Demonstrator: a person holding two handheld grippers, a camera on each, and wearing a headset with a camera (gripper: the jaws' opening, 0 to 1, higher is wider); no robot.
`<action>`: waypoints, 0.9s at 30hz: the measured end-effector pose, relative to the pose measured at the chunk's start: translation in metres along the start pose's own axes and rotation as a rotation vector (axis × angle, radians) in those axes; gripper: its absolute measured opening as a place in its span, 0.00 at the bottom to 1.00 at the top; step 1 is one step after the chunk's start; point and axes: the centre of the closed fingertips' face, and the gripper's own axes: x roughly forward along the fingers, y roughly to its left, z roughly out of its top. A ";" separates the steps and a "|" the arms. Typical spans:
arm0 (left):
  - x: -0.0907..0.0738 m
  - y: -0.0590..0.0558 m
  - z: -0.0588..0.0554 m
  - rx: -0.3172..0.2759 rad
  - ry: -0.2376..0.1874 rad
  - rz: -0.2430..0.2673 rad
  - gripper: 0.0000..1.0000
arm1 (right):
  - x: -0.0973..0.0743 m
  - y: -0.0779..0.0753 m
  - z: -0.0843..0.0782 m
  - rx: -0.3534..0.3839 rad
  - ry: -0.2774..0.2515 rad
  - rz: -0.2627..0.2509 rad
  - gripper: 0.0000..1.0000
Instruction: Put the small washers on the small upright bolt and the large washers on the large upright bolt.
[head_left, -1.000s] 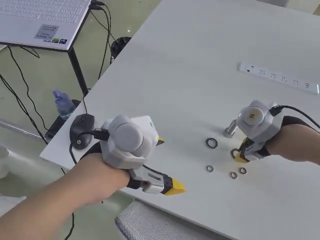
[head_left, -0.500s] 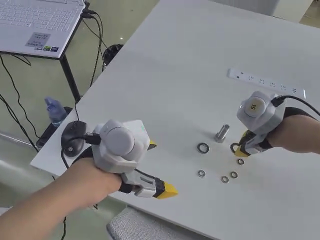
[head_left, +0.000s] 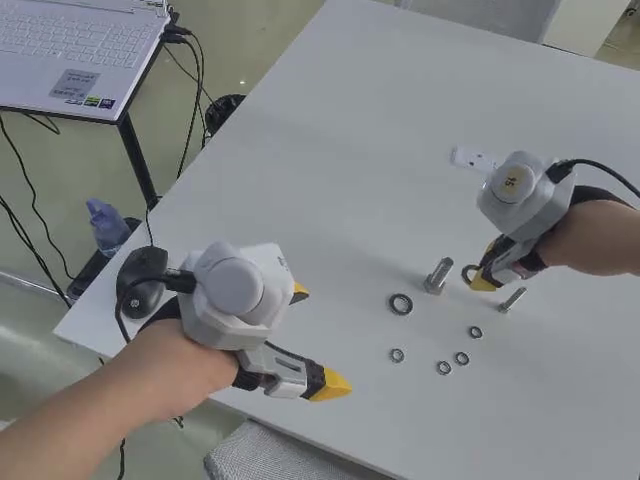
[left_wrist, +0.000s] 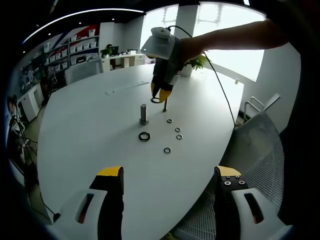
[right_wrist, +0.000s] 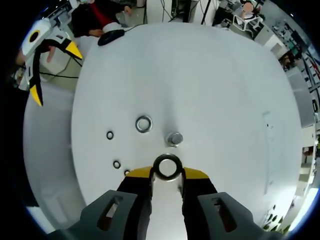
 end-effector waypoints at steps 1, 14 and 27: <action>0.000 0.000 0.000 0.000 0.001 -0.001 0.73 | 0.000 -0.003 0.002 0.000 -0.002 -0.002 0.22; 0.001 0.005 -0.001 -0.004 0.005 0.002 0.73 | 0.008 -0.011 0.025 -0.021 -0.014 0.003 0.22; 0.000 0.010 0.000 0.005 -0.003 0.010 0.92 | 0.027 -0.014 0.028 -0.019 0.002 0.025 0.22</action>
